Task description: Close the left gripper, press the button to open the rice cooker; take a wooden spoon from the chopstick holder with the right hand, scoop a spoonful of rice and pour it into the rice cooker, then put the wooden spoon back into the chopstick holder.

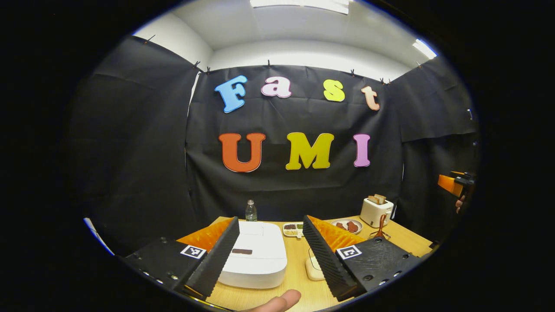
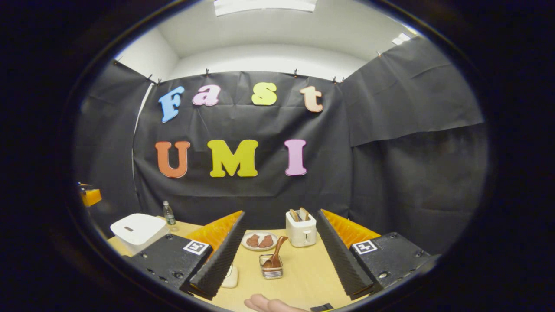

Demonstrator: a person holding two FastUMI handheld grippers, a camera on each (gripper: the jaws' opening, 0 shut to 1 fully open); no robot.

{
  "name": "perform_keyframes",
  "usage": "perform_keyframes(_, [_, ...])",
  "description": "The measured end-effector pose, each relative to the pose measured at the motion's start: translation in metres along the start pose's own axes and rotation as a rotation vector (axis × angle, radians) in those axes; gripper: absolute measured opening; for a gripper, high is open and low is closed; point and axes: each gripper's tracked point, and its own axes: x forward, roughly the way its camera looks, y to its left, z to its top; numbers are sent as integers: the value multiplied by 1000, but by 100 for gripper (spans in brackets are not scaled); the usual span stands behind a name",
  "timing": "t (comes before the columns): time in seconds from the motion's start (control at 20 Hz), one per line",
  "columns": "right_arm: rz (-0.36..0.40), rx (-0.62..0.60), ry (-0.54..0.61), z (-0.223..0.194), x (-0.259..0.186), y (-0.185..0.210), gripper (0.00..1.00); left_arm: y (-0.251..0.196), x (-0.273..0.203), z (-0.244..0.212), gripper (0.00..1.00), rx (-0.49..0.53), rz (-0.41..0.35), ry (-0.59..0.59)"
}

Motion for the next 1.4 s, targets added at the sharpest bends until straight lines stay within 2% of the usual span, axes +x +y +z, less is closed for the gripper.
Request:
perform_keyframes(0.4, [8,3,5,-14,7,2,100,5,8,-18,94,-4,-19,37])
perform_keyframes(0.65, [22,6,-20,-23,10,5,100,36,24,-39,94,51,59,80])
perform_keyframes(0.8, [35,-6,-9,-37,15,12,100,36,35,-53,94,-21,33,113])
perform_keyframes(0.9, [45,-9,-9,-42,18,15,100,34,42,-63,90,-65,5,142])
perform_keyframes(1.0, [42,-9,-4,-49,20,14,100,38,50,-76,78,-73,-2,184])
perform_keyframes(1.05, [43,-7,-2,-53,22,15,100,40,54,-78,69,-69,1,191])
perform_keyframes(1.1, [49,-3,3,-56,23,18,100,42,56,-81,78,-66,2,199])
perform_keyframes(1.15, [57,0,9,-59,23,20,100,43,59,-83,54,-64,-3,214])
perform_keyframes(1.25, [71,2,18,-65,24,24,100,44,65,-92,49,-49,7,236])
perform_keyframes(1.3, [74,0,19,-67,25,25,100,48,70,-94,64,-39,9,238])
perform_keyframes(1.35, [74,-1,22,-71,26,24,100,43,70,-102,35,-41,-9,269])
perform_keyframes(1.4, [73,-3,28,-74,27,24,100,41,71,-108,41,-52,-18,294])
